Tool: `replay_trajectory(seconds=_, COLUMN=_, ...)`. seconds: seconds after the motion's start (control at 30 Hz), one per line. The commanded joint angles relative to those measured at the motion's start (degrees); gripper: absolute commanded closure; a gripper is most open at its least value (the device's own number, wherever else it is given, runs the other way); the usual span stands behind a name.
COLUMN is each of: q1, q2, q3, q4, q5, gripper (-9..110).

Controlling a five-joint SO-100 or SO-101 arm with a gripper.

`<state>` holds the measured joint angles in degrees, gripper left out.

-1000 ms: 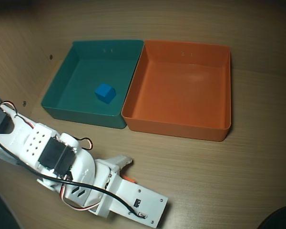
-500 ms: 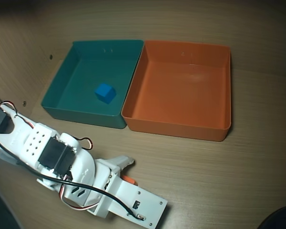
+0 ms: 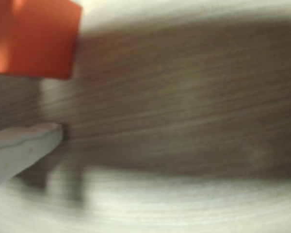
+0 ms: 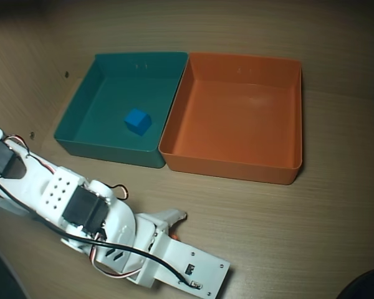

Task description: Grasp a cube and put it in the box.

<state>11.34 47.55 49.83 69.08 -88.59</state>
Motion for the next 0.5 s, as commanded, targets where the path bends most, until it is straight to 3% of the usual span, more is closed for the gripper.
replay_trajectory(seconds=0.0, q1=-0.1, q2=1.8, q3=-2.5, q4=-0.4, q5=-0.1, gripper=57)
replay_trajectory(seconds=0.2, q1=-0.1, q2=2.1, q3=-2.4, q4=1.1, q5=0.2, gripper=61)
replay_trajectory(seconds=0.47, q1=-0.9, q2=2.3, q3=-2.7, q4=6.1, q5=0.1, gripper=100)
